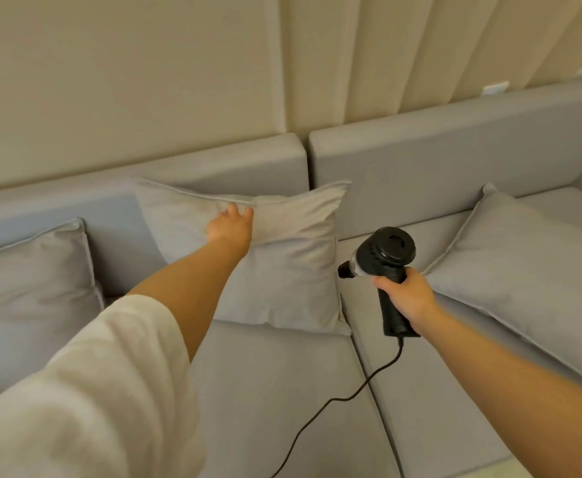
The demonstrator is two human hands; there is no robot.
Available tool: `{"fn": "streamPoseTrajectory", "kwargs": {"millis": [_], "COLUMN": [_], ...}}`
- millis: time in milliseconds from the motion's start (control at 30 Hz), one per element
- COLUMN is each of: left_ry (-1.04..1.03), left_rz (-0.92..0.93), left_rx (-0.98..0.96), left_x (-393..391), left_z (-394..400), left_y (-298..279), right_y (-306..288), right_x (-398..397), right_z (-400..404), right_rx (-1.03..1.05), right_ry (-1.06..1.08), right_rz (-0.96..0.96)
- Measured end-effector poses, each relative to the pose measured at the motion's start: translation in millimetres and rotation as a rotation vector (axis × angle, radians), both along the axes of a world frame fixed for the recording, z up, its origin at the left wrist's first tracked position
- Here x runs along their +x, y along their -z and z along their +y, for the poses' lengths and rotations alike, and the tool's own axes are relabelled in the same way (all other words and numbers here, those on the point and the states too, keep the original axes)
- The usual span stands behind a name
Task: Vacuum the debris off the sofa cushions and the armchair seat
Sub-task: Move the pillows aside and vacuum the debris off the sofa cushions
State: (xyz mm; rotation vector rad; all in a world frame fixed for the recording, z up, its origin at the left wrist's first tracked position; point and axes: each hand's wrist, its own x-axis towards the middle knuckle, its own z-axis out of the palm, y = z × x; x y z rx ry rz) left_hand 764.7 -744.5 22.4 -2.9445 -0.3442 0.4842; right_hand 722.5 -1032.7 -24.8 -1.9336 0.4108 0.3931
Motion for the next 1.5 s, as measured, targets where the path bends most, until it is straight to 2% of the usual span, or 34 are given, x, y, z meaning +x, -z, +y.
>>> {"fn": "streamPoseTrajectory", "kwargs": {"millis": [200, 433, 600, 700, 767, 833, 900, 967, 1100, 1267, 1500], "left_ry": [0.109, 0.107, -0.03, -0.079, -0.093, -0.057, 0.002, 0.043, 0.093, 0.041, 0.117], "left_rz": [0.136, 0.248, 0.287, 0.269, 0.337, 0.442, 0.491, 0.484, 0.425, 0.21, 0.271], "left_rx": [-0.015, -0.111, -0.47, -0.769, -0.967, -1.08, -1.114, -1.101, -0.884, -0.686, -0.559], "left_x": [-48, -116, -161, -195, -218, -247, -271, -300, -334, -333, -326], "left_z": [-47, -63, -56, -68, -85, -107, -127, -145, -146, -134, -229], "left_y": [32, 46, 26, 12, 6, 2, 4, 8, 22, 23, 29], "right_y": [6, -7, -29, -43, -52, -63, -69, -72, -75, -70, -58], "right_x": [-5, -25, -59, -90, -109, -136, -156, -179, -212, -237, -248], "right_z": [-9, -5, 13, 22, 26, 26, 22, 14, -11, -69, -206], "right_rx": [0.007, 0.092, 0.173, 0.222, 0.261, 0.321, 0.361, 0.382, 0.356, 0.311, 0.192], "right_ry": [0.075, 0.096, 0.132, 0.136, 0.131, 0.138, 0.153, 0.157, 0.216, 0.34, 0.4], "right_rz": [0.016, 0.03, 0.018, -0.004, -0.018, -0.031, -0.034, -0.037, -0.037, -0.043, -0.073]}}
